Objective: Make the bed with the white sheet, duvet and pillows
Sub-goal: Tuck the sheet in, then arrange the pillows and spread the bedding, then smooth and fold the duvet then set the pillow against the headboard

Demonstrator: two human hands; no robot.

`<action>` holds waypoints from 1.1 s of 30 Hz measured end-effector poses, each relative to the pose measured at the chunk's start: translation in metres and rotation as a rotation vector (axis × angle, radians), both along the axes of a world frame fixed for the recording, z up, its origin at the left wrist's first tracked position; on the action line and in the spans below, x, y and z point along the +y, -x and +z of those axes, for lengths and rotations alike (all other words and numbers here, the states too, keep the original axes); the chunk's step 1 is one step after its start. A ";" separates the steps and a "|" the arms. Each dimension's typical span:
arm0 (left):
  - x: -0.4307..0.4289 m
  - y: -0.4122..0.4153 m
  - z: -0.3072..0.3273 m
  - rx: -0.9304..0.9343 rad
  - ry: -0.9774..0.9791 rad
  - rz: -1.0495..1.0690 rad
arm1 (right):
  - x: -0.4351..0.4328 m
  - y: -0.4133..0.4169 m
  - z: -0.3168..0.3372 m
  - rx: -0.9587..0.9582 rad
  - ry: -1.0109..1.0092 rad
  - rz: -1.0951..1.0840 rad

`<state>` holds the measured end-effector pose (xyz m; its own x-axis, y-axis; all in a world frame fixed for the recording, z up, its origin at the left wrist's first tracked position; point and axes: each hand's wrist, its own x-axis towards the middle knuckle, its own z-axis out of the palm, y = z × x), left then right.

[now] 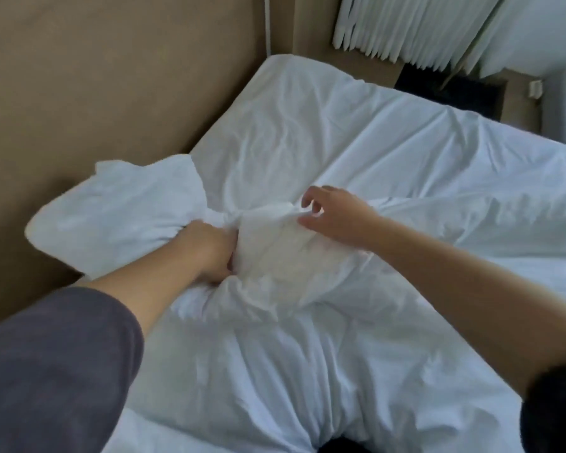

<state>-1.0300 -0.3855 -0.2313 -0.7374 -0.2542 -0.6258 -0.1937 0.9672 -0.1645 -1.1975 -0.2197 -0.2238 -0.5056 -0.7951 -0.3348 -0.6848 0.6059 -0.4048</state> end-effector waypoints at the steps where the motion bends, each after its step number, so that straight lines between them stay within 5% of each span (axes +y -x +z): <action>1: 0.008 -0.011 0.000 -0.047 -0.068 0.066 | 0.006 0.008 -0.006 0.142 -0.177 0.005; 4: 0.021 -0.030 0.004 -0.149 -0.156 0.159 | 0.032 -0.001 -0.025 -0.081 -0.477 0.011; 6: 0.031 -0.033 0.009 -0.065 0.010 0.076 | 0.046 -0.022 -0.030 -0.086 -0.592 0.056; 8: 0.042 -0.035 0.010 0.143 0.272 -0.123 | 0.057 -0.050 -0.024 -0.023 -0.627 0.108; 10: 0.046 -0.045 0.005 0.277 0.314 -0.176 | 0.073 -0.075 -0.020 -0.074 -0.602 0.150; 13: 0.046 -0.069 0.004 0.161 0.173 0.003 | 0.109 -0.102 -0.014 -0.344 -0.618 0.150; 16: 0.053 -0.085 0.010 0.101 0.212 -0.037 | 0.138 -0.108 0.001 -0.482 -0.612 0.054; 20: 0.060 -0.095 0.016 -0.005 0.235 0.007 | 0.151 -0.100 0.016 -0.309 -0.439 -0.111; 26: 0.064 -0.095 0.019 0.294 0.400 -0.042 | 0.150 -0.088 0.019 -0.283 -0.775 -0.056; 30: 0.036 -0.051 0.040 0.503 0.363 0.150 | 0.138 -0.030 0.050 -0.167 -0.433 -0.214; 33: 0.006 0.013 0.068 0.733 0.307 0.380 | 0.120 0.032 0.085 0.153 -0.142 -0.351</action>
<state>-1.0433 -0.3791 -0.1631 -0.7577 -0.6435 0.1086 -0.6525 0.7490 -0.1146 -1.2294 -0.1000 -0.1390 -0.7909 -0.5165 -0.3281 -0.4720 0.8562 -0.2099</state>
